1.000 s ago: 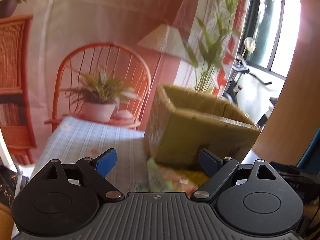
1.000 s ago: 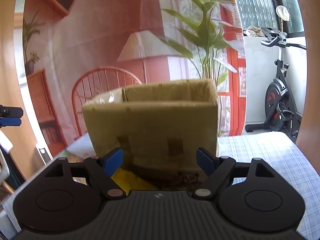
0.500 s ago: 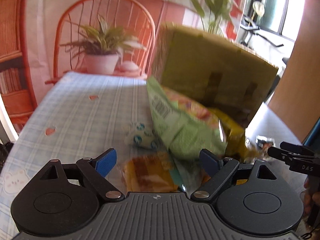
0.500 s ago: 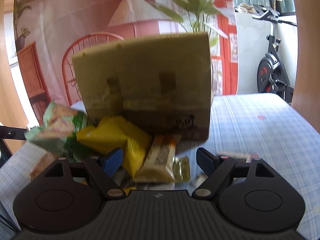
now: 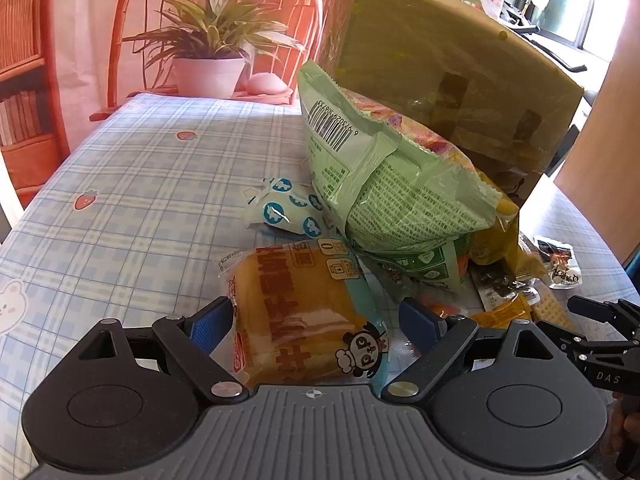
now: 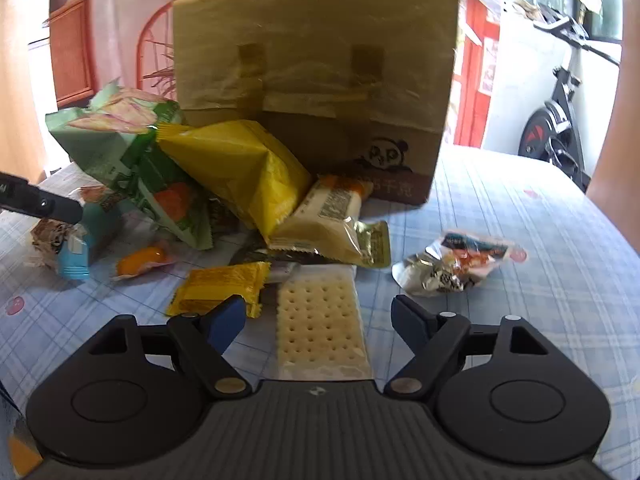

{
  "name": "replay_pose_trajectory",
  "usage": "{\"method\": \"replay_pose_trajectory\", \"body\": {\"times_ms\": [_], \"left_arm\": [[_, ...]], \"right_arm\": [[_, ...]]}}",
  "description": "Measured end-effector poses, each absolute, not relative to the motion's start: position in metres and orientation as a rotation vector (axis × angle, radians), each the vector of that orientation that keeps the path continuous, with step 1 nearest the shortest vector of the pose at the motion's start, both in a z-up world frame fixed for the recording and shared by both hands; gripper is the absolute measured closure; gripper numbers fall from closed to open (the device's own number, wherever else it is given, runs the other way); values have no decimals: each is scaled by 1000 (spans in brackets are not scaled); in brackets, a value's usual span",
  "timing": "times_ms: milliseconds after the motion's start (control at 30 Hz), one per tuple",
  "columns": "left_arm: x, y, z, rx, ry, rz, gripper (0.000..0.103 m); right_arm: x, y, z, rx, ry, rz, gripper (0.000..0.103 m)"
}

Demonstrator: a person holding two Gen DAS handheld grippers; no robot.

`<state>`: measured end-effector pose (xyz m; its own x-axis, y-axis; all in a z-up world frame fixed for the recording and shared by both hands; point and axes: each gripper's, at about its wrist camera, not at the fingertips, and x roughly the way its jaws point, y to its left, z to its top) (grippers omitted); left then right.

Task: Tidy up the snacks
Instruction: 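Grasp the panda bread roll packet with the left tool while the right tool grasps the cracker packet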

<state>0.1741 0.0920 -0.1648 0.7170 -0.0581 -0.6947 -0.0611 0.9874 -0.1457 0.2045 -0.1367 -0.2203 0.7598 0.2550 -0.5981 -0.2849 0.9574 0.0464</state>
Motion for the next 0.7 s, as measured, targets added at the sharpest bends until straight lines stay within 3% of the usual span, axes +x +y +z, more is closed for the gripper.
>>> {"method": "replay_pose_trajectory", "body": {"times_ms": [200, 700], "left_arm": [[175, 92, -167, -175, 780, 18, 12], [185, 87, -175, -176, 804, 69, 12]], "right_arm": [[206, -143, -228, -24, 670, 291, 39], [200, -143, -230, -18, 639, 298, 43]]}}
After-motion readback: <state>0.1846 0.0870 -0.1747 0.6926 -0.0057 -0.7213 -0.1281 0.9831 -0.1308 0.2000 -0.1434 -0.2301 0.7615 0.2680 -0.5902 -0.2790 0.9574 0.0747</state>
